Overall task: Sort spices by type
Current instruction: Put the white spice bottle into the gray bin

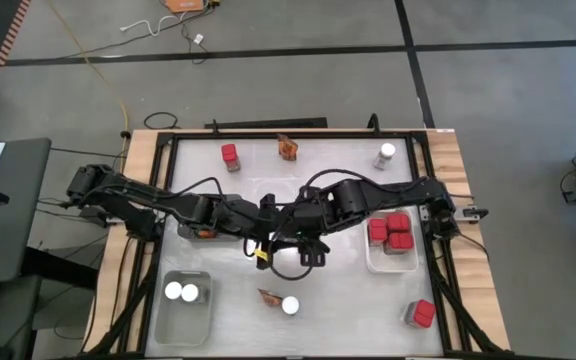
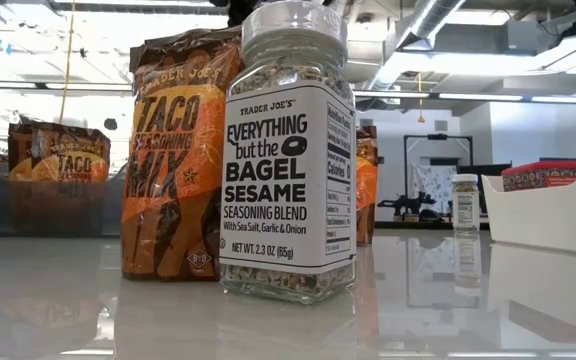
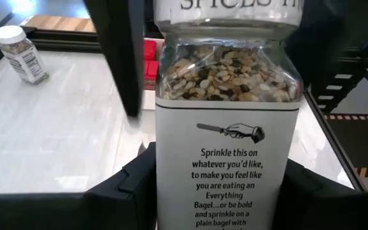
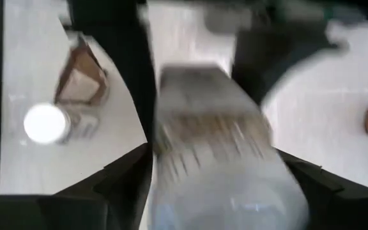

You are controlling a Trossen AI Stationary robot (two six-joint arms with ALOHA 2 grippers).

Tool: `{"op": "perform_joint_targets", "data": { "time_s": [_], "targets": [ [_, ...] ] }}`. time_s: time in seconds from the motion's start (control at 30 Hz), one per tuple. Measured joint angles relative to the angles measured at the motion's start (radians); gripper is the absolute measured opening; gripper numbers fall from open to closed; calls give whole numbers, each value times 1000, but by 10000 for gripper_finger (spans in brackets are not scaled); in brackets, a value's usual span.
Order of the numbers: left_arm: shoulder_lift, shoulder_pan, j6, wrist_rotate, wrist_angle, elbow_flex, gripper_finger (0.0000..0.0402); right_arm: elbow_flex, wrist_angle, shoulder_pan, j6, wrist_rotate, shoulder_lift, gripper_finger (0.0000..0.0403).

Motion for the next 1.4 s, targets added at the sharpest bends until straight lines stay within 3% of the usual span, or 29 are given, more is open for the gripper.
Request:
{"op": "perform_joint_targets", "data": {
  "time_s": [0.23, 0.37, 0.5, 0.63, 0.8, 0.93, 1.03, 1.13, 1.2, 1.27, 1.4],
  "targets": [
    [-46, 57, -39, -7, 1, -2, 195, -3, -112, 12, 157, 10, -130, 311],
    [-123, 109, -40, -8, 7, -2, 195, -89, -115, 107, 236, 169, -246, 311],
    [-229, 148, -29, -13, 34, -20, 196, -291, -105, 236, 420, 352, -382, 311],
    [-335, 160, -21, -12, 89, -66, 196, -593, -25, 373, 691, 486, -528, 311],
    [-435, 133, -26, -9, 327, -179, 196, -1059, 362, 506, 922, 701, -715, 311],
    [-423, 89, -40, -6, 589, -278, 196, -1392, 897, 490, 816, 810, -841, 311],
    [-362, 72, -40, -5, 701, -305, 196, -1601, 1396, 386, 565, 690, -900, 311],
    [-293, 68, -49, -7, 731, -298, 196, -1757, 1951, 203, 284, 289, -903, 311],
    [-260, 68, -61, -7, 743, -285, 196, -1803, 2211, 78, 197, 43, -876, 311],
    [-240, 68, -65, -7, 770, -273, 196, -1805, 2328, -15, 190, -82, -860, 311],
    [-233, 62, -66, -7, 776, -251, 196, -1775, 2366, -102, 277, -112, -851, 311]
  ]
}}
